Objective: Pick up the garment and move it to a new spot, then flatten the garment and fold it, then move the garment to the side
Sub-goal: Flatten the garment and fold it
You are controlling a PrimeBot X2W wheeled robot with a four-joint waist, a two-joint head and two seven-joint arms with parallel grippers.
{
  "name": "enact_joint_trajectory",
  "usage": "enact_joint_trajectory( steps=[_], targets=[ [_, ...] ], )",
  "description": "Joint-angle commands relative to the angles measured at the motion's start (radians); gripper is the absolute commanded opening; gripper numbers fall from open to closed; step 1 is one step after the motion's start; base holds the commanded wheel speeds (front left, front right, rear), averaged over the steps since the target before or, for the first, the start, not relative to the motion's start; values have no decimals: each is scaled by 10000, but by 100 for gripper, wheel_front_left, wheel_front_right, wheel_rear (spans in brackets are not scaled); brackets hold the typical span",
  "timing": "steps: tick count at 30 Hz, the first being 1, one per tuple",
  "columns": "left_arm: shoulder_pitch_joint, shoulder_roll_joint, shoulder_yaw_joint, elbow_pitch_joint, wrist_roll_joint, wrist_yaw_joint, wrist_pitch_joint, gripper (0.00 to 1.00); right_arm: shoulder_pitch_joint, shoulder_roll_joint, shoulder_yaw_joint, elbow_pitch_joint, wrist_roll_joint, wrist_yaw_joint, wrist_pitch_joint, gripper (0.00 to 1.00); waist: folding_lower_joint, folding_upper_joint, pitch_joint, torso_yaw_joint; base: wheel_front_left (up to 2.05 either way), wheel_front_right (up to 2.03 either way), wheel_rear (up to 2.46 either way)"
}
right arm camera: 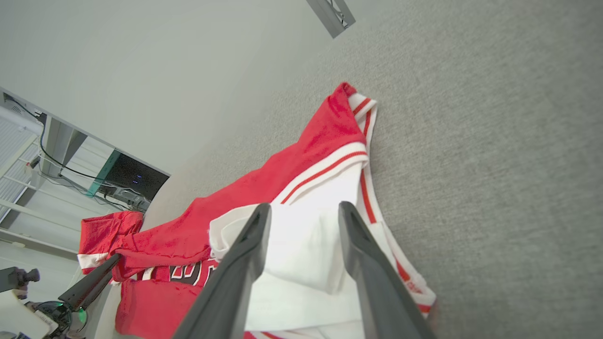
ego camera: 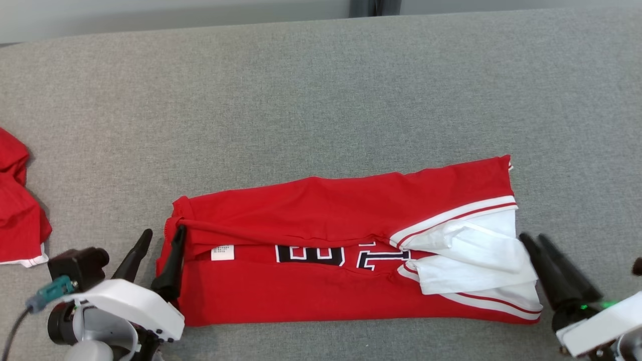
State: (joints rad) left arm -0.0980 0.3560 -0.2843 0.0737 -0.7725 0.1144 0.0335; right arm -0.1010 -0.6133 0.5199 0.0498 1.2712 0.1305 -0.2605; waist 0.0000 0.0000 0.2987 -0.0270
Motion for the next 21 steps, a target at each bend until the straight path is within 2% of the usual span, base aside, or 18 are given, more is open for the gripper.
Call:
enact_joint_trajectory(
  steps=[1, 4, 8, 12, 17, 21],
  targets=[
    [118, -80, 36, 4, 270, 195, -302, 100, 89, 279, -468, 68, -522, 5, -59, 100, 0, 0, -48, -25, 0, 0, 0],
    [290, -335, 193, -27, 651, 618, -1213, 100, 332, 1050, -1723, 162, -2202, 5, -52, 100, 0, 0, -183, -62, 0, 0, 0],
    [276, -668, 315, -104, 1152, 972, -2370, 100, 528, 2201, -3478, -97, -4450, 5, -54, 100, 0, 0, -412, -61, 0, 0, 0],
    [177, -995, 536, -277, 1686, 1153, -2885, 100, 568, 3021, -4528, -437, -6489, 5, -55, 100, 0, 0, -710, -21, 0, 0, 0],
    [87, -1277, 775, -573, 2587, 836, -2990, 100, 681, 3603, -4931, -641, -8333, 5, -55, 100, 0, 0, -1122, 62, 0, 0, 0],
    [321, -1393, 938, -800, 3483, 433, -2988, 100, 871, 3887, -4915, -536, -9192, 5, 17, 100, 0, 0, -1371, 120, 0, 0, 0]
  ],
)
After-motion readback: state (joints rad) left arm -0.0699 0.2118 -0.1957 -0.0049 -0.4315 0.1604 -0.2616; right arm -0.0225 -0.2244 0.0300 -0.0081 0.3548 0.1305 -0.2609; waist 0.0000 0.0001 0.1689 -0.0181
